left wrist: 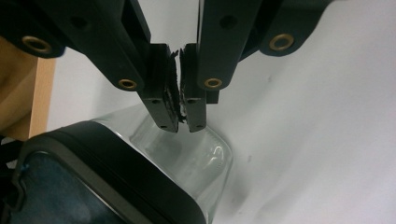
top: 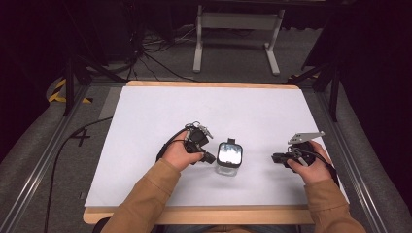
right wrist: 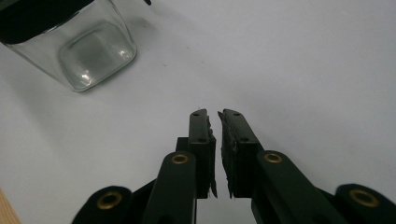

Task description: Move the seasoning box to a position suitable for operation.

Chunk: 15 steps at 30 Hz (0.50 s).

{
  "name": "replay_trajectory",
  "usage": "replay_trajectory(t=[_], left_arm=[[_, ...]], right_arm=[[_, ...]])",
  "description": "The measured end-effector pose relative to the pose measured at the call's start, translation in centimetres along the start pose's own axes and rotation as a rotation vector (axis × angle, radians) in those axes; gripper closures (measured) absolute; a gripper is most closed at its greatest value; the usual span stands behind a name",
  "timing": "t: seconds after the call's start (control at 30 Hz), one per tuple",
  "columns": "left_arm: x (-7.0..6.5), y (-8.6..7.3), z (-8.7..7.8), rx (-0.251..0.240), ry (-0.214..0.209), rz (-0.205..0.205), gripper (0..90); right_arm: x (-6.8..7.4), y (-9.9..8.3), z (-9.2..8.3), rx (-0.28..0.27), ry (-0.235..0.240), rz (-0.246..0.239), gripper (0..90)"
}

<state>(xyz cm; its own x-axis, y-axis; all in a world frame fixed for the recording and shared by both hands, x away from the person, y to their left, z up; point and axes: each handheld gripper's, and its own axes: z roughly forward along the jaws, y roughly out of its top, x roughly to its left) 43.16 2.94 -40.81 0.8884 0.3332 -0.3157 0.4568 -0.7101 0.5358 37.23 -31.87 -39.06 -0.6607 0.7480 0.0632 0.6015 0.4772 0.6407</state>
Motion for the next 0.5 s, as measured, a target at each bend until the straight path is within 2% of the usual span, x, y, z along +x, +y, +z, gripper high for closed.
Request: replay_trajectory(t=[0.07, 0.1, 0.27, 0.5], left_arm=[[-0.17, 0.06, 0.12, -0.001, -0.003, -0.001, 84.8], [-0.42, 0.21, 0.32, 0.006, -0.005, 0.014, 84.8], [-0.95, 0.48, 0.85, 0.020, -0.019, 0.033, 83.9], [-1.03, 0.51, 0.82, 0.010, -0.021, 0.026, 82.3]], right_arm=[[0.01, 0.00, 0.01, 0.000, 0.000, 0.000, 83.2], [0.06, 0.02, 0.01, 0.001, 0.002, -0.001, 83.2], [0.12, 0.04, 0.06, 0.002, 0.002, 0.001, 83.2], [0.21, 0.10, 0.16, 0.004, 0.004, -0.008, 83.2]])
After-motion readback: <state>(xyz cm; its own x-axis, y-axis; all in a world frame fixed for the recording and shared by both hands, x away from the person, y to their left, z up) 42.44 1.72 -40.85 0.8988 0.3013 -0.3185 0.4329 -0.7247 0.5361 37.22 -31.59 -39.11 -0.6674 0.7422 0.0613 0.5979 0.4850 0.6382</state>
